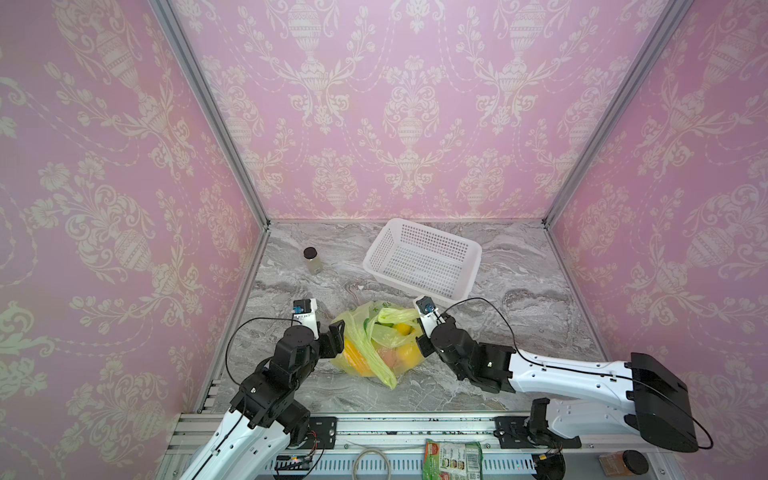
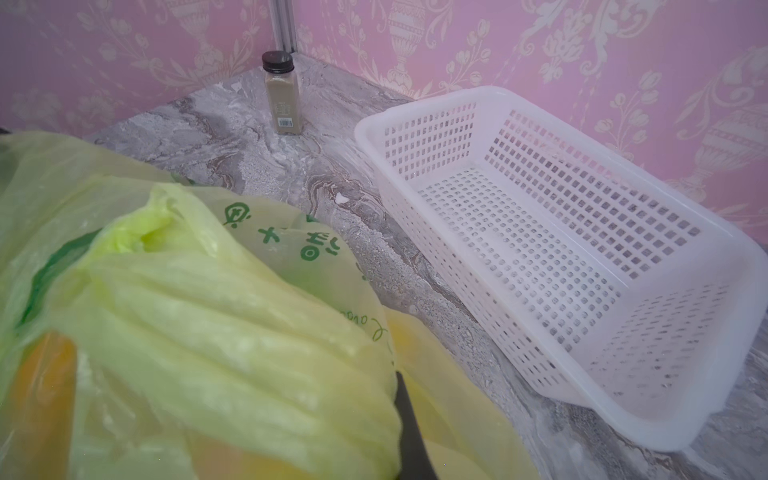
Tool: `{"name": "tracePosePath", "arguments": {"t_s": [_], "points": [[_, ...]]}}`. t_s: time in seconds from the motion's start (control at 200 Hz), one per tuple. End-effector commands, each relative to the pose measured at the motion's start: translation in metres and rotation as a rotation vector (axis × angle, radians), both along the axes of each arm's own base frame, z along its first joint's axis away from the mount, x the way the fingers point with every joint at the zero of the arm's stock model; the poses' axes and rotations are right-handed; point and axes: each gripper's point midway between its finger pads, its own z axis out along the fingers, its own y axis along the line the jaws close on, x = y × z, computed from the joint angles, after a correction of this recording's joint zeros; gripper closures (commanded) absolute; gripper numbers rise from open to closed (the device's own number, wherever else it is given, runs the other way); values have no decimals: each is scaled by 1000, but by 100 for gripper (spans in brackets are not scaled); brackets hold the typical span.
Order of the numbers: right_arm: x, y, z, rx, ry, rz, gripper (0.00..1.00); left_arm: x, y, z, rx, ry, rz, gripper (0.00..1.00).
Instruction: Untie the knot of the plastic bag and take out the fruit
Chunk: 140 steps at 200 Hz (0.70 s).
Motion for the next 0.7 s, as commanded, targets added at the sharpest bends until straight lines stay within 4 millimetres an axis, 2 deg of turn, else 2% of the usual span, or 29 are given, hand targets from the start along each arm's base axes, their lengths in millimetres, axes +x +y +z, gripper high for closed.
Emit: {"name": "tracePosePath", "arguments": {"t_s": [0.0, 0.11, 0.32, 0.505, 0.696], "points": [[3, -10, 13, 179, 46, -40, 100, -6, -15, 14, 44, -80, -84, 24], [2, -13, 24, 222, 44, -39, 100, -11, -36, 22, 116, -150, -157, 24], [16, -29, 22, 237, 79, -146, 100, -22, -72, 33, 227, -284, -259, 24], [43, -52, 30, 349, 138, -239, 100, -34, -95, 36, 257, -364, -353, 20], [79, -70, 33, 349, 176, -343, 100, -39, -108, 30, 258, -391, -414, 15]]}}
